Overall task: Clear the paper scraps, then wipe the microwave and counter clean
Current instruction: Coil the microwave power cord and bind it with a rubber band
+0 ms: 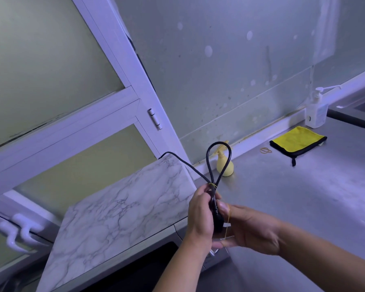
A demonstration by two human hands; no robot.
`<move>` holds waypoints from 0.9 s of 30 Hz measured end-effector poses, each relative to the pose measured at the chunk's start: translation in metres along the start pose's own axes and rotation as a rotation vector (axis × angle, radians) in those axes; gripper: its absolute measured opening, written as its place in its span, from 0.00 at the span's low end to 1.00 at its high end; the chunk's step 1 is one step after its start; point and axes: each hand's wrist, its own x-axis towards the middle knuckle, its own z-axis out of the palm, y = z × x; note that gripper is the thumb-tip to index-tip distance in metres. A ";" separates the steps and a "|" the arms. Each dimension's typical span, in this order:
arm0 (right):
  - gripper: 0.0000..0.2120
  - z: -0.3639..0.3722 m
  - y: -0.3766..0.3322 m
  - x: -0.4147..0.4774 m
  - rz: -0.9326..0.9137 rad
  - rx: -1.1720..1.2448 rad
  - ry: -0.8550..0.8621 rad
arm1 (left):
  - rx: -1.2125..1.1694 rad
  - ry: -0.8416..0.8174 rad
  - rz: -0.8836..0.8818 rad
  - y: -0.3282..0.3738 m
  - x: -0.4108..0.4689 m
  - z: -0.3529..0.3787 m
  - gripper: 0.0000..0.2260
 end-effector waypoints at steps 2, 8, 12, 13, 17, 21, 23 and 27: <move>0.37 -0.001 -0.002 -0.002 0.004 0.045 0.037 | 0.027 -0.059 -0.014 -0.001 -0.001 0.001 0.11; 0.37 0.004 -0.009 -0.001 0.034 0.083 0.087 | 0.433 -0.079 0.133 -0.003 -0.002 -0.007 0.07; 0.32 0.009 -0.013 0.001 0.061 0.080 0.099 | 0.358 -0.082 0.117 0.003 -0.002 -0.017 0.10; 0.29 0.010 -0.013 0.001 0.075 0.075 0.110 | 0.336 -0.101 0.102 0.003 -0.003 -0.019 0.10; 0.22 0.016 -0.013 0.010 0.175 0.048 0.182 | 0.500 -0.045 0.151 -0.007 -0.003 -0.016 0.09; 0.16 0.019 -0.014 0.016 0.205 -0.028 0.266 | 0.640 0.125 0.225 -0.016 -0.009 -0.006 0.10; 0.17 0.018 -0.013 0.018 0.213 -0.106 0.329 | 0.628 0.177 0.253 -0.019 -0.012 -0.002 0.08; 0.24 0.013 -0.011 0.018 0.181 -0.213 0.381 | 0.412 0.226 0.220 -0.026 -0.020 0.008 0.08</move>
